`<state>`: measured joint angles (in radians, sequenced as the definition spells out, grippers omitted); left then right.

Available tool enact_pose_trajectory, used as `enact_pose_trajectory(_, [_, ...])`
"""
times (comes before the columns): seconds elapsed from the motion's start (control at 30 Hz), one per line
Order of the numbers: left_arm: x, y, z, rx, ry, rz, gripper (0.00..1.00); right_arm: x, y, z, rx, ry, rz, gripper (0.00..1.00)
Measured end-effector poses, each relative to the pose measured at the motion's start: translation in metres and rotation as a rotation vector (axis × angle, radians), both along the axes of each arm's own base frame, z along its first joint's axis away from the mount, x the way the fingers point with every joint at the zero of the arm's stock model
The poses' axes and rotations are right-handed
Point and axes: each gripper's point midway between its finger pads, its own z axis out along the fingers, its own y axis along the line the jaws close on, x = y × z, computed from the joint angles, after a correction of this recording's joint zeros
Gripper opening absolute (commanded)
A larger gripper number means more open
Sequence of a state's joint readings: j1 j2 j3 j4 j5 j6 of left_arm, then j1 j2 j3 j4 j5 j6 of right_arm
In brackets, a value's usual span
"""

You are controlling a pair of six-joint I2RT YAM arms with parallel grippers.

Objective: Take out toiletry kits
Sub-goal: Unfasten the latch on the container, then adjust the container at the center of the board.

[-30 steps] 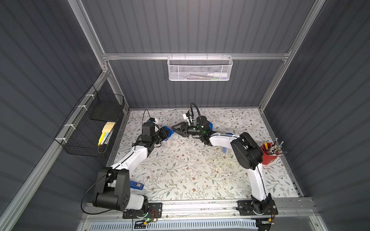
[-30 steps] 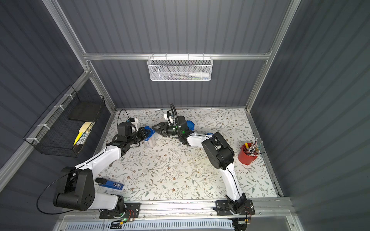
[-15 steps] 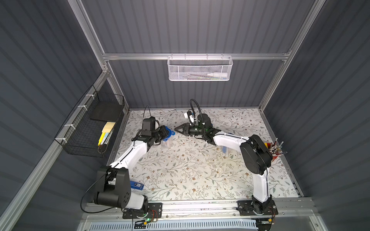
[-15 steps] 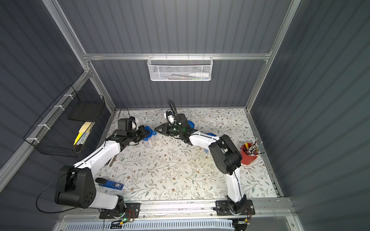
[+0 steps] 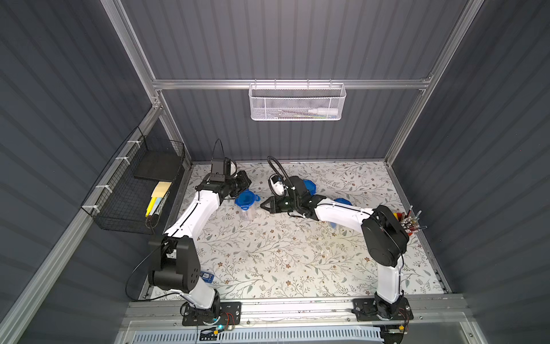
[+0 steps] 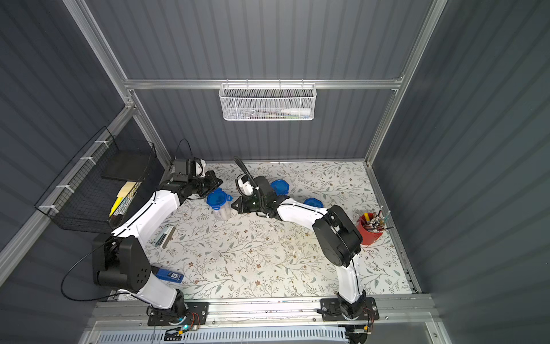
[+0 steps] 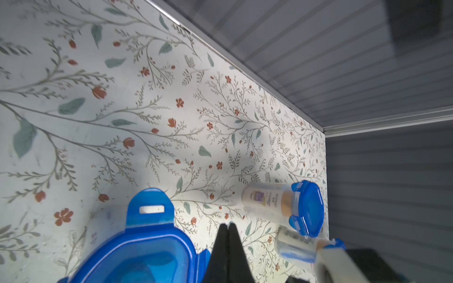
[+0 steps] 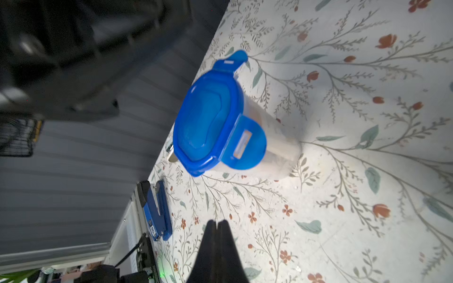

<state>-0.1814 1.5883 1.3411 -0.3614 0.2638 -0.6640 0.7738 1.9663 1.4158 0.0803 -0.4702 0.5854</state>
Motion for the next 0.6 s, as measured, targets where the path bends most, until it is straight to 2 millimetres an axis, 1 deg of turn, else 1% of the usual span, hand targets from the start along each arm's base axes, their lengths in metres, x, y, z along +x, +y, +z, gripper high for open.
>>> enact_pose_trajectory(0.1, [0.004, 0.014, 0.005, 0.065, -0.004, 0.059, 0.0, -0.007, 0.003, -0.002, -0.043, -0.022, 0.023, 0.0])
enact_pose_trajectory(0.17, [0.003, 0.024, 0.001, 0.111, 0.008, 0.095, 0.0, -0.006, 0.004, -0.002, -0.061, -0.032, 0.024, 0.0])
enact_pose_trajectory(0.33, [-0.002, 0.038, -0.01, 0.178, 0.047, 0.144, 0.0, 0.012, 0.01, 0.003, -0.084, -0.064, 0.003, 0.0])
enact_pose_trajectory(0.43, [-0.004, 0.041, -0.015, 0.195, 0.062, 0.157, 0.0, 0.022, 0.014, -0.002, -0.1, -0.071, -0.009, 0.0])
enact_pose_trajectory(0.6, [-0.01, 0.046, -0.029, 0.22, 0.098, 0.168, 0.0, 0.031, 0.019, -0.014, -0.128, -0.058, -0.016, 0.0])
